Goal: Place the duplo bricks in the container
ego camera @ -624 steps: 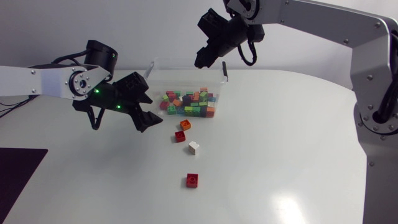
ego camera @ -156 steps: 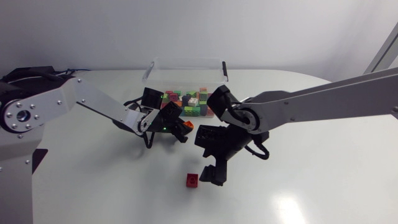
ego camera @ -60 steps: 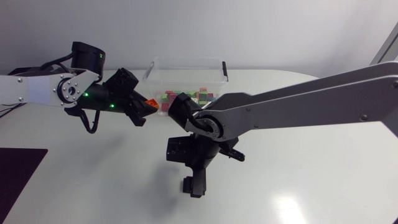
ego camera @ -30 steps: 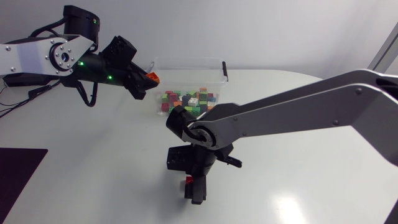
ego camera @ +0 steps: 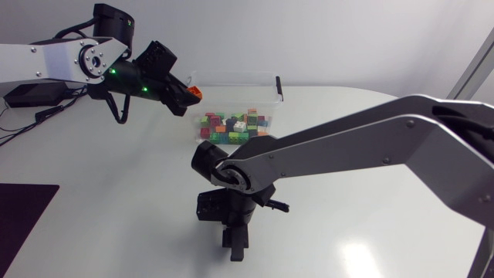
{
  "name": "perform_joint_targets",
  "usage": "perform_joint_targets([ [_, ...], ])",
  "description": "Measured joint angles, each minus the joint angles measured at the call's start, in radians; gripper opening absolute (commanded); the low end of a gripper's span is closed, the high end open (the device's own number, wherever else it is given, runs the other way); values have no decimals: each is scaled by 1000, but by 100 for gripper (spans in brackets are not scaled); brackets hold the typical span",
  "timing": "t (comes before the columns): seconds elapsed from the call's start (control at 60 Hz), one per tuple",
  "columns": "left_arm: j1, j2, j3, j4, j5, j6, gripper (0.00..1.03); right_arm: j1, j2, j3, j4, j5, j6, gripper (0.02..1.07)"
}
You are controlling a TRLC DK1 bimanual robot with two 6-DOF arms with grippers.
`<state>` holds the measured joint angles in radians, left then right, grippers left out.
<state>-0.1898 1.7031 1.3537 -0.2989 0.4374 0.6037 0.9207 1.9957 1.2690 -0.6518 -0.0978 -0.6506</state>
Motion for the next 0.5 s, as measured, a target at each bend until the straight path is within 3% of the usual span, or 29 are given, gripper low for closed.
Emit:
perform_joint_targets([
  [0.083, 0, 0, 7, 0, 0, 0, 33, -4, 0, 1, -12, 6, 0, 54],
  [0.167, 0, 0, 10, 0, 0, 0, 33, -5, 0, 1, -23, 17, 0, 65],
  [0.317, 0, 1, 10, 0, 0, 3, 33, -5, 0, 2, -25, 29, 4, 68],
  [0.467, 0, 2, 10, 0, 0, 9, 33, -6, -3, 0, -25, 44, 15, 66],
  [0.5, 0, 2, 10, 0, 0, 11, 33, -7, -6, -3, -25, 49, 16, 56],
])
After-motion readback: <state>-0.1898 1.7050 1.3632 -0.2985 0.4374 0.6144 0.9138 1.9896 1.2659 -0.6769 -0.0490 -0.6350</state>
